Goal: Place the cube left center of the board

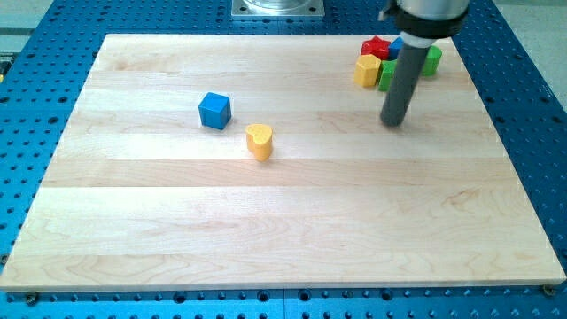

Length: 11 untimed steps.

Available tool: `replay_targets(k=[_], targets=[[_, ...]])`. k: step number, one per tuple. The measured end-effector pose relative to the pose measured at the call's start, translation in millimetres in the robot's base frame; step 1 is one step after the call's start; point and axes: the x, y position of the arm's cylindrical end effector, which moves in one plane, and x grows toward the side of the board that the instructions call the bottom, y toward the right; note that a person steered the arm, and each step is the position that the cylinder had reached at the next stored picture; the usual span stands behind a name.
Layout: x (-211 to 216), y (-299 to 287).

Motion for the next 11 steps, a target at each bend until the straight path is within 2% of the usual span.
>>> replay_targets(k=[1,2,3,4,5,6,7,8,9,10,11], targets=[[18.2,-49.7],[-5.2,-66.2],[-15.0,-124.3],[-45.6,-184.6],[1.4,-272.5],[24.4,-312.9],[58.9,-282.9],[60.5,-334.8],[64.1,-362.9],[0.9,-295.6],[-3.1,-190.5]])
